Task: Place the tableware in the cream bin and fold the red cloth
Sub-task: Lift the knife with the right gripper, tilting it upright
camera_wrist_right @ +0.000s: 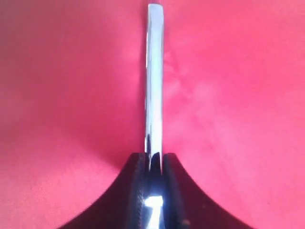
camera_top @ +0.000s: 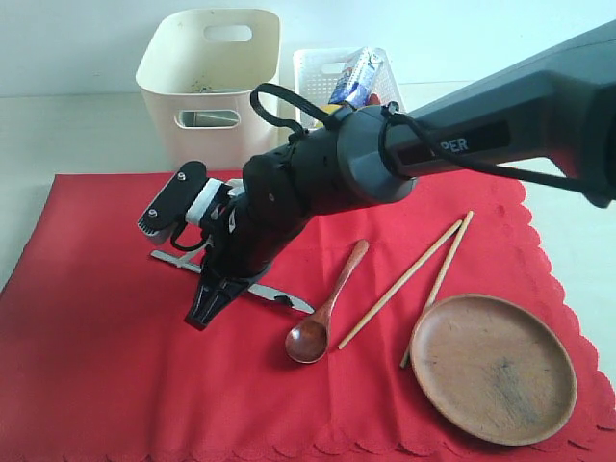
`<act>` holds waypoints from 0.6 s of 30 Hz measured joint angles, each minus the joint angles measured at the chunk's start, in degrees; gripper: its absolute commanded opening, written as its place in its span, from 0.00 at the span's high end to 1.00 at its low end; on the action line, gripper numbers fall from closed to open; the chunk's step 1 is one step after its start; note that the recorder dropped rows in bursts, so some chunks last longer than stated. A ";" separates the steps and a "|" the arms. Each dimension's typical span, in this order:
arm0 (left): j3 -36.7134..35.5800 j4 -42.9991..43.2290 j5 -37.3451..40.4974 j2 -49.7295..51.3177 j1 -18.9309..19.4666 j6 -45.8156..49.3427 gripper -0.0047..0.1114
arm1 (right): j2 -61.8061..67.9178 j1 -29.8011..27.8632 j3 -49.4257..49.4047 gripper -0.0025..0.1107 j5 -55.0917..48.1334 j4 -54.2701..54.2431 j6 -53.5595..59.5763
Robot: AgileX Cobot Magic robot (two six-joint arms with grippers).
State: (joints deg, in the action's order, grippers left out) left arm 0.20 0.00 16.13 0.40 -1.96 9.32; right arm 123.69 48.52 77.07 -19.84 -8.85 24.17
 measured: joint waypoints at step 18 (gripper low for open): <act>0.00 0.00 0.00 0.00 0.00 0.00 0.96 | -1.43 0.00 3.80 0.98 -8.44 0.96 0.00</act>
State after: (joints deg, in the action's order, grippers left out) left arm 0.20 0.00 16.13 0.40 -1.96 9.32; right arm 122.26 48.52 80.87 -28.28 -7.89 24.17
